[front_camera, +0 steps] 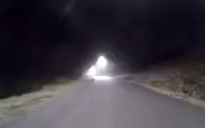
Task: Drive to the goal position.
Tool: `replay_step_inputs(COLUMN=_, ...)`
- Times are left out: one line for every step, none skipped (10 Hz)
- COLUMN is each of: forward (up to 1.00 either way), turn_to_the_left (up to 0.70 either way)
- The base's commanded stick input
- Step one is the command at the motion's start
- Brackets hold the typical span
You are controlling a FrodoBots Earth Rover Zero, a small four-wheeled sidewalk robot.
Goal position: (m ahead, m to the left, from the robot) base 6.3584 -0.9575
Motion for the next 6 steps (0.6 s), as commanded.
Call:
replay_step_inputs(forward=0.89, turn_to_the_left=0.0)
replay_step_inputs(forward=0.9, turn_to_the_left=0.0)
replay_step_inputs(forward=0.94, turn_to_the_left=0.04)
replay_step_inputs(forward=0.95, turn_to_the_left=0.12)
replay_step_inputs(forward=0.95, turn_to_the_left=0.15)
replay_step_inputs(forward=0.94, turn_to_the_left=0.13)
